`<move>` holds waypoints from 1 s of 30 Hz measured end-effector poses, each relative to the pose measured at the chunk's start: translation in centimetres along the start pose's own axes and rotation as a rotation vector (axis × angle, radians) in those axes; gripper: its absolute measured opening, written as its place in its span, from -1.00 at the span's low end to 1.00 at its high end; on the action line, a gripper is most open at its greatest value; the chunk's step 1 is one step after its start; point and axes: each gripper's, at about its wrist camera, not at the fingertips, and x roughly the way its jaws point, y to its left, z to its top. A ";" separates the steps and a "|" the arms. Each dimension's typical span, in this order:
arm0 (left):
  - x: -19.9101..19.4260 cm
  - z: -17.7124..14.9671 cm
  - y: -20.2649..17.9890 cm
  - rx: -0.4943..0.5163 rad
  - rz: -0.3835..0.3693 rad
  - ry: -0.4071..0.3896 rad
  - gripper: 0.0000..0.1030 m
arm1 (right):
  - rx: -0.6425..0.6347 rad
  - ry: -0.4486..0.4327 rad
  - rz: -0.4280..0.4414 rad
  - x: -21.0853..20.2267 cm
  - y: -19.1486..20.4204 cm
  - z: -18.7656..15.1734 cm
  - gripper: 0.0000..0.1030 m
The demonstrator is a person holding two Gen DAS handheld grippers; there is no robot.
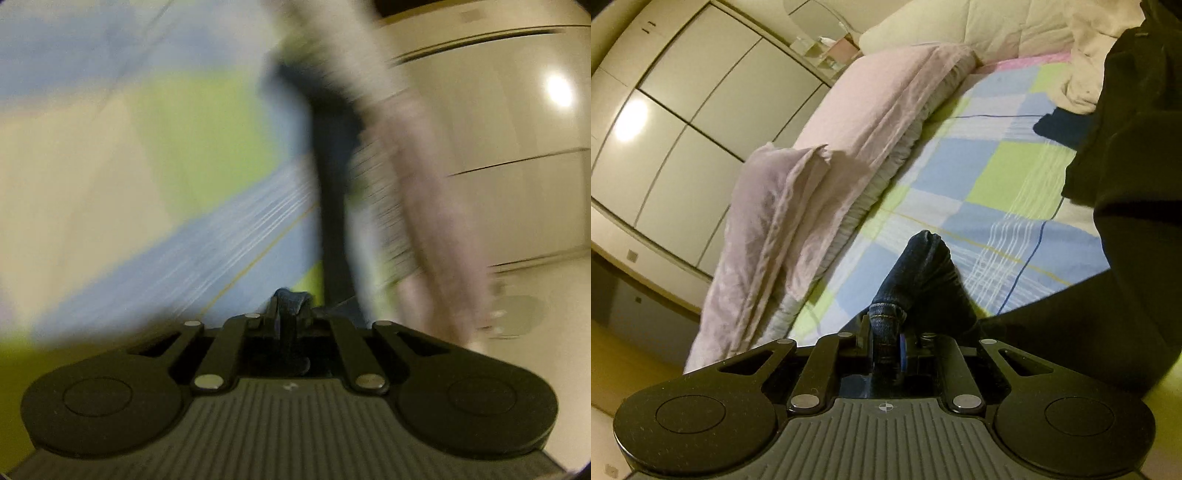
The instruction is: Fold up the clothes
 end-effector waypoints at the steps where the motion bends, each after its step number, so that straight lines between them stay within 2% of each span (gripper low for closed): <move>1: -2.2 1.2 -1.6 0.067 -0.039 -0.052 -0.92 | -0.004 0.013 0.023 -0.8 0.2 -0.3 -0.79; 3: -6.6 3.6 -4.8 0.200 -0.118 -0.156 -0.92 | -0.007 0.053 0.071 -2.5 0.1 -1.3 -0.79; 4: -8.9 4.0 -5.7 0.267 -0.121 -0.193 -0.90 | -0.007 0.076 0.090 -3.5 0.0 -2.1 -0.79; 6: -13.6 3.7 -6.4 0.400 -0.069 -0.242 -0.89 | -0.001 0.115 0.114 -5.6 -0.4 -3.9 -0.79; 8: -16.6 2.9 -4.9 0.439 0.042 -0.236 -0.88 | 0.031 0.161 0.093 -7.2 -1.7 -5.8 -0.79; 9: -17.1 2.4 -3.6 0.423 0.105 -0.209 -0.80 | 0.025 0.196 0.046 -7.5 -2.4 -6.6 -0.79; 11: -16.0 1.7 1.4 0.288 0.298 -0.059 -0.64 | -0.002 0.271 -0.092 -7.5 -3.8 -8.2 -0.78; 13: -15.1 0.7 6.7 0.158 0.479 0.030 -0.66 | 0.023 0.329 -0.215 -6.8 -6.3 -9.7 -0.78; 15: -14.7 0.0 10.1 0.116 0.593 0.021 -0.66 | 0.050 0.376 -0.265 -5.8 -8.3 -11.0 -0.72; 16: -14.5 0.0 11.0 0.111 0.633 -0.002 -0.63 | 0.060 0.399 -0.285 -5.3 -9.2 -11.7 -0.45; 18: -14.1 0.6 11.9 0.132 0.645 -0.028 -0.47 | 0.065 0.381 -0.282 -5.0 -10.5 -12.5 -0.14; 21: -13.4 2.4 13.0 0.190 0.644 -0.063 -0.12 | 0.123 0.342 -0.268 -4.7 -11.9 -13.2 0.00; 25: -12.5 5.7 15.4 0.215 0.708 -0.133 -0.05 | 0.156 0.291 -0.265 -3.9 -13.3 -13.3 0.04; 27: -11.9 7.3 17.4 0.170 0.756 -0.144 -0.05 | 0.161 0.273 -0.267 -3.5 -13.6 -13.7 0.05; 30: -11.5 9.1 20.1 0.057 0.747 -0.172 -0.09 | 0.185 0.237 -0.257 -3.7 -14.0 -14.3 0.05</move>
